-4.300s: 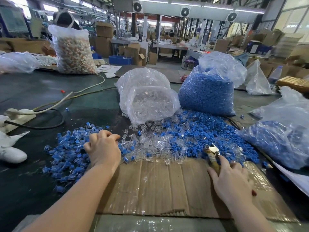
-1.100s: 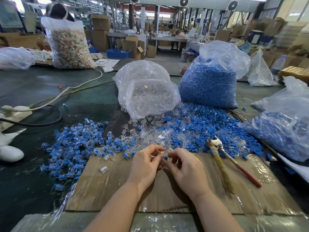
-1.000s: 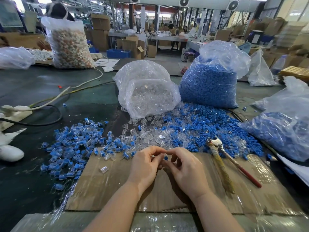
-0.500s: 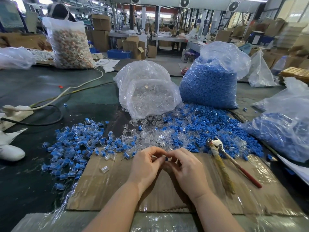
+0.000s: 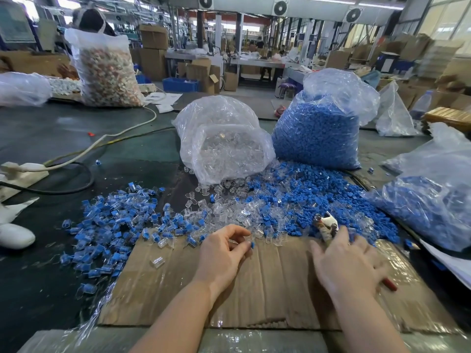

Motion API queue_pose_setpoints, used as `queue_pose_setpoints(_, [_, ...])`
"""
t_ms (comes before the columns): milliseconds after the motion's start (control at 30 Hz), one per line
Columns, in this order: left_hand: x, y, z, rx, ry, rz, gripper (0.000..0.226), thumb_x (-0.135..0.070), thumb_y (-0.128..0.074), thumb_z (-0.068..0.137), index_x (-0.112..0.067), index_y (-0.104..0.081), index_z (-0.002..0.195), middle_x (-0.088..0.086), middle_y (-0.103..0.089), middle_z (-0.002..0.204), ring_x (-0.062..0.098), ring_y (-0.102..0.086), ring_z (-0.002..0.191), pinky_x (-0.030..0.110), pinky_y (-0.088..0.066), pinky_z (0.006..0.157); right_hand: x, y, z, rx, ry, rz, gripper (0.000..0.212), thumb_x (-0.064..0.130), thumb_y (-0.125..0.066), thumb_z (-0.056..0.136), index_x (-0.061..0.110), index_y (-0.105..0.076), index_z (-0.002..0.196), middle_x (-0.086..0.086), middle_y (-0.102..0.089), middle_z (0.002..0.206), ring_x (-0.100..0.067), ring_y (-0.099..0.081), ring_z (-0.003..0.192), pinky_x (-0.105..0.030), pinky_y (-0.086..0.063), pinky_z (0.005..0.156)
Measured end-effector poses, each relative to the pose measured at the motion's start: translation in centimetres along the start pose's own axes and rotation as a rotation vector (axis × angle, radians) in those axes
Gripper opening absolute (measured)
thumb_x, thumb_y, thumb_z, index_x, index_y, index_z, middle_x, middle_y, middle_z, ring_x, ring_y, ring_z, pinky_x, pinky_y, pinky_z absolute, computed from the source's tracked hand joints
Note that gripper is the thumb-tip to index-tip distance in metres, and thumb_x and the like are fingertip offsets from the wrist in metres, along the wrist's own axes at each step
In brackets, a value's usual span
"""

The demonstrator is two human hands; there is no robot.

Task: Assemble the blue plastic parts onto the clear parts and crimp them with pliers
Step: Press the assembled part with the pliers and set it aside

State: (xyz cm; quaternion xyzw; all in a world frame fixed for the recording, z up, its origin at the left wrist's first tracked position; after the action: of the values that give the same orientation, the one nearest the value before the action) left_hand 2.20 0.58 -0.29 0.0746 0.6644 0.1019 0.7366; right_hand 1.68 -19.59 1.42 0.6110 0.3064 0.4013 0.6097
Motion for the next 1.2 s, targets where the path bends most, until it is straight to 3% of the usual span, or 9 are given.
queue_pose_setpoints(67, [0.0,0.0,0.0,0.002,0.001,-0.001,0.022,-0.003,-0.065,0.084,-0.025,-0.063,0.086,0.003,-0.070,0.080,0.009,-0.069,0.071,0.019,-0.054,0.066,-1.1,-0.1,0.3,0.108,-0.055,-0.048,0.079,0.068,-0.023,0.088,0.019,-0.009,0.148,-0.012,-0.025,0.151,-0.032,-0.025,0.137,-0.058,-0.020,0.108])
queue_pose_setpoints(167, [0.0,-0.1,0.0,0.004,0.000,0.012,0.022,-0.004,-0.065,0.083,-0.026,-0.063,0.084,0.001,-0.070,0.080,0.009,-0.069,0.071,0.019,-0.054,0.067,-1.6,-0.1,0.2,0.121,-0.069,-0.069,0.073,0.065,-0.025,0.090,0.017,-0.018,0.145,-0.011,-0.028,0.149,-0.031,-0.028,0.135,-0.058,-0.021,0.107])
queue_pose_setpoints(267, [0.0,-0.1,0.0,-0.002,0.009,0.000,0.021,-0.004,-0.065,0.083,-0.025,-0.063,0.083,0.002,-0.070,0.080,0.011,-0.068,0.073,0.019,-0.053,0.066,-1.3,0.4,-0.1,0.064,-0.024,-0.068,0.050,0.054,-0.032,0.093,0.014,-0.040,0.122,-0.015,-0.041,0.133,-0.033,-0.037,0.123,-0.049,-0.034,0.099])
queue_pose_setpoints(333, [-0.1,0.0,0.0,-0.016,0.024,-0.035,0.019,-0.003,-0.065,0.083,-0.023,-0.064,0.082,0.003,-0.070,0.080,0.013,-0.069,0.074,0.018,-0.053,0.065,-1.0,1.1,-0.4,0.044,0.020,-0.059,0.041,0.050,-0.034,0.094,0.013,-0.043,0.109,-0.014,-0.046,0.125,-0.032,-0.042,0.115,-0.042,-0.039,0.093])
queue_pose_setpoints(467, [-0.3,0.2,0.3,-0.042,0.097,-0.188,0.014,0.000,-0.063,0.084,-0.013,-0.065,0.086,0.008,-0.070,0.079,0.014,-0.069,0.068,0.015,-0.051,0.058,-0.2,2.2,-1.4,-0.013,0.235,-0.048,0.040,0.053,-0.031,0.094,0.018,-0.044,0.109,-0.003,-0.051,0.116,-0.021,-0.050,0.107,-0.031,-0.045,0.090])
queue_pose_setpoints(567, [-0.8,0.3,0.7,-0.078,0.189,-0.342,0.012,0.002,-0.062,0.084,-0.009,-0.065,0.086,0.010,-0.068,0.076,0.014,-0.065,0.061,0.021,-0.053,0.055,1.1,2.6,-2.6,0.137,0.436,0.194,0.031,0.049,-0.031,0.096,0.022,-0.046,0.100,0.006,-0.051,0.098,-0.009,-0.051,0.089,-0.019,-0.043,0.076])
queue_pose_setpoints(633, [-1.0,0.4,1.0,-0.119,0.250,-0.409,0.011,0.002,-0.062,0.084,-0.008,-0.065,0.085,0.009,-0.068,0.073,0.012,-0.063,0.057,0.023,-0.052,0.050,2.1,3.0,-3.7,0.287,0.483,0.371,0.026,0.045,-0.036,0.097,0.023,-0.049,0.091,0.008,-0.052,0.090,-0.007,-0.050,0.079,-0.018,-0.039,0.065])
queue_pose_setpoints(833, [-1.2,0.3,1.5,-0.194,0.347,-0.446,0.007,0.001,-0.063,0.084,-0.006,-0.064,0.085,-0.001,-0.067,0.056,0.014,-0.061,0.054,0.025,-0.047,0.046,3.3,4.0,-5.1,0.481,0.490,0.593,0.034,0.035,-0.043,0.097,0.018,-0.044,0.068,0.004,-0.048,0.074,-0.012,-0.046,0.070,-0.031,-0.035,0.068])
queue_pose_setpoints(1200, [-1.4,0.0,1.6,-0.196,0.412,-0.458,0.010,0.002,-0.064,0.082,-0.007,-0.066,0.081,-0.001,-0.066,0.053,0.009,-0.063,0.050,0.023,-0.053,0.053,3.1,4.9,-4.9,0.642,0.412,0.681,0.030,0.037,-0.040,0.098,0.013,-0.058,0.092,0.008,-0.051,0.087,-0.016,-0.056,0.091,-0.034,-0.046,0.090])
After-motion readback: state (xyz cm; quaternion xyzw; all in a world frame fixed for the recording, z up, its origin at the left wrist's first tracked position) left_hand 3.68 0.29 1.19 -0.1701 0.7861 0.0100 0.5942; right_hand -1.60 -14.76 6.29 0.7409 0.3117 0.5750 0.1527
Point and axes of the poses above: each hand's wrist, its own z-axis towards the middle knuckle, its own y-axis out of the back of the hand, x = y × z, the point moved 1 cm from there along z, towards the middle knuckle
